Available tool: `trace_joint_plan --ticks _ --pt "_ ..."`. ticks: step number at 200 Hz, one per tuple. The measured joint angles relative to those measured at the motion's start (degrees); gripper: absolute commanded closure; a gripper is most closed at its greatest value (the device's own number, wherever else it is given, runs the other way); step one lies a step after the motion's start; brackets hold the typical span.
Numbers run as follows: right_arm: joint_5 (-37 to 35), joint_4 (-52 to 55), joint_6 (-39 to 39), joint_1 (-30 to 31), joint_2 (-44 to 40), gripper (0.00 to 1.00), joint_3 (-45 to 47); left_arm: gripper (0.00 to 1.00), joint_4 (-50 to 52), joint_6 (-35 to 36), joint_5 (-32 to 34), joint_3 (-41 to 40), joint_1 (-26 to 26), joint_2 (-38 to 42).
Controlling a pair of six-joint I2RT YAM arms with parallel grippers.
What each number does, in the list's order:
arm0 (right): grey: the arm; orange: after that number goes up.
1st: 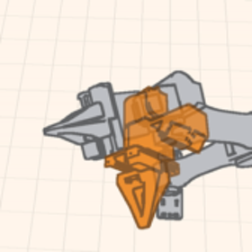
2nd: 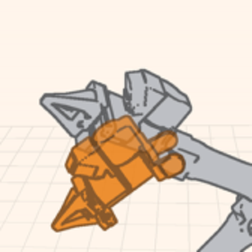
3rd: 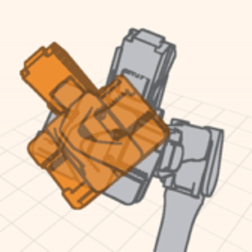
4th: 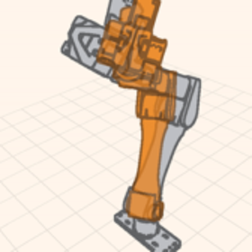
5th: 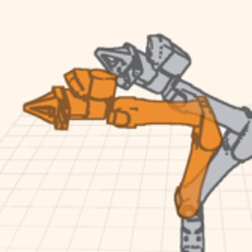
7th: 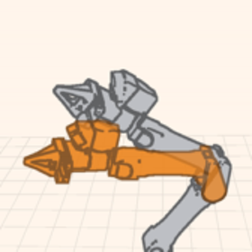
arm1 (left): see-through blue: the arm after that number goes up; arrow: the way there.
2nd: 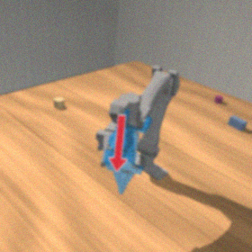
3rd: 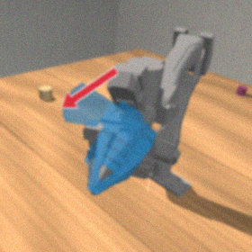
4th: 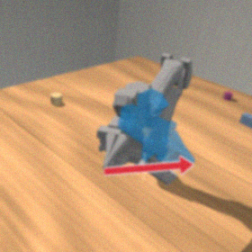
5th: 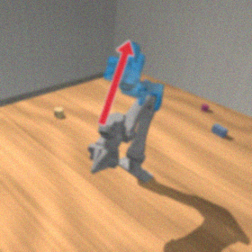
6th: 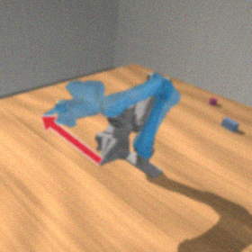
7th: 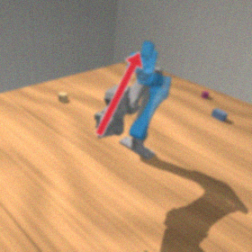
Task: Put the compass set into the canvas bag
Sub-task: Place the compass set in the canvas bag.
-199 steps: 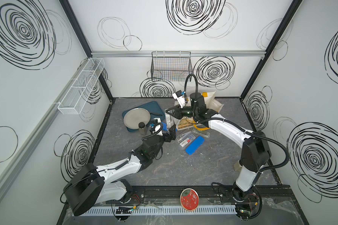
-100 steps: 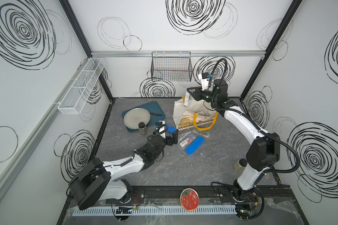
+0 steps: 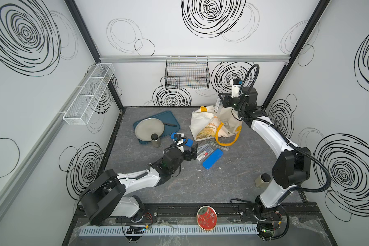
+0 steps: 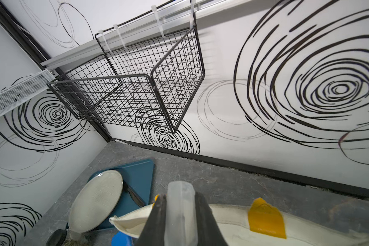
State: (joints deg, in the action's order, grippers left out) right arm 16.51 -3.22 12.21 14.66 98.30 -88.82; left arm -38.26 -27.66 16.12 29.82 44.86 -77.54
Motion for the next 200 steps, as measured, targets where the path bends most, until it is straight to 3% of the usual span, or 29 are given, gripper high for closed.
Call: trace_joint_plan --ticks 93,159,200 --pt "8.2 -1.4 3.2 -0.2 0.0 0.92 -8.0 0.01 -0.2 0.0 -0.1 0.4 0.1 -1.5" --pt "-5.8 1.2 -0.4 -2.5 0.6 0.91 -4.2 0.01 2.6 -0.3 1.0 2.1 0.1 -2.3" --pt "-10.7 2.2 -0.8 -2.8 8.3 0.90 -1.2 0.01 6.1 -1.4 2.1 3.9 -0.2 -4.1"
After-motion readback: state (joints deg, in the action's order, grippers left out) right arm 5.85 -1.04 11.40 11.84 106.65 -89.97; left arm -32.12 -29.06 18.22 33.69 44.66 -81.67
